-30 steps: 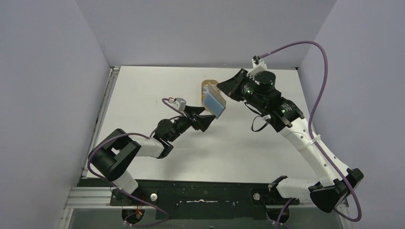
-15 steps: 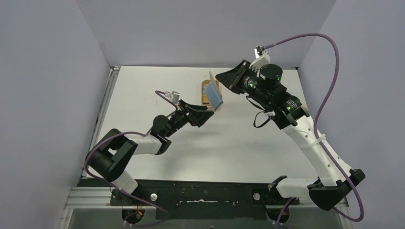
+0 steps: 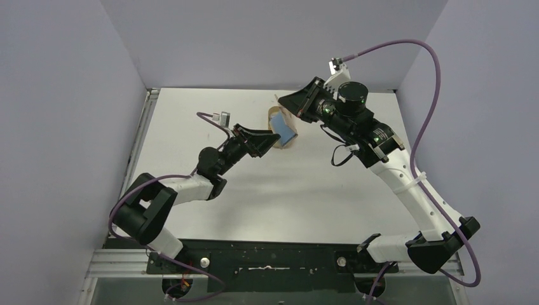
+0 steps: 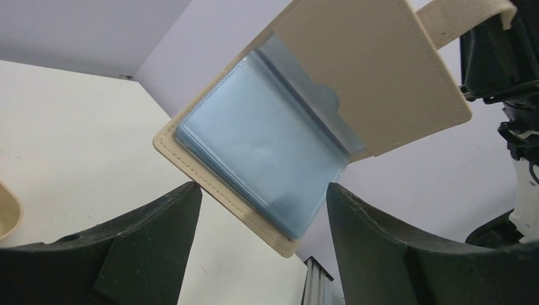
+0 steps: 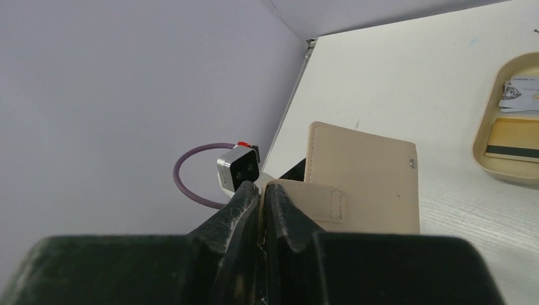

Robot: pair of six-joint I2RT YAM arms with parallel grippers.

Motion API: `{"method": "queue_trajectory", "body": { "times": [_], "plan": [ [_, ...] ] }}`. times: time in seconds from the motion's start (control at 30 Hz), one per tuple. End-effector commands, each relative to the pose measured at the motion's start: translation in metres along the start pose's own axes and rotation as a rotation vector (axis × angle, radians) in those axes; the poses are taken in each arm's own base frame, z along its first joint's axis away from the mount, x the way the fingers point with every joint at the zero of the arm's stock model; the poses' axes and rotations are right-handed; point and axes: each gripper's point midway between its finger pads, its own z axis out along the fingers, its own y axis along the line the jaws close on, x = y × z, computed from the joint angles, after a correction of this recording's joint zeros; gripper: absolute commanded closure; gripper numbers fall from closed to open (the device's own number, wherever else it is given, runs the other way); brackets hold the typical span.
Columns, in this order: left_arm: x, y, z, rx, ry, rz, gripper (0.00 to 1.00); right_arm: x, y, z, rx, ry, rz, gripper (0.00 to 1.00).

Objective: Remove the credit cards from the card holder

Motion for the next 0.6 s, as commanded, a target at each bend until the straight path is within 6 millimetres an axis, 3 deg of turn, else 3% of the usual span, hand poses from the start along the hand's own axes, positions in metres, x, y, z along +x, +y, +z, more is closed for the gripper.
{"method": "queue_trajectory", "body": {
  "times": [0.0, 0.57],
  "plan": [
    [-0.033, -0.052, 0.006, 0.151, -0.074, 0.045, 0.34, -0.027, 0.037, -0.011, -0.113, -0.083, -0.025, 1.00],
    [-0.046, -0.059, -0.007, 0.145, -0.119, 0.055, 0.53, -0.026, 0.033, -0.011, -0.106, -0.089, -0.041, 1.00]
  ]
}}
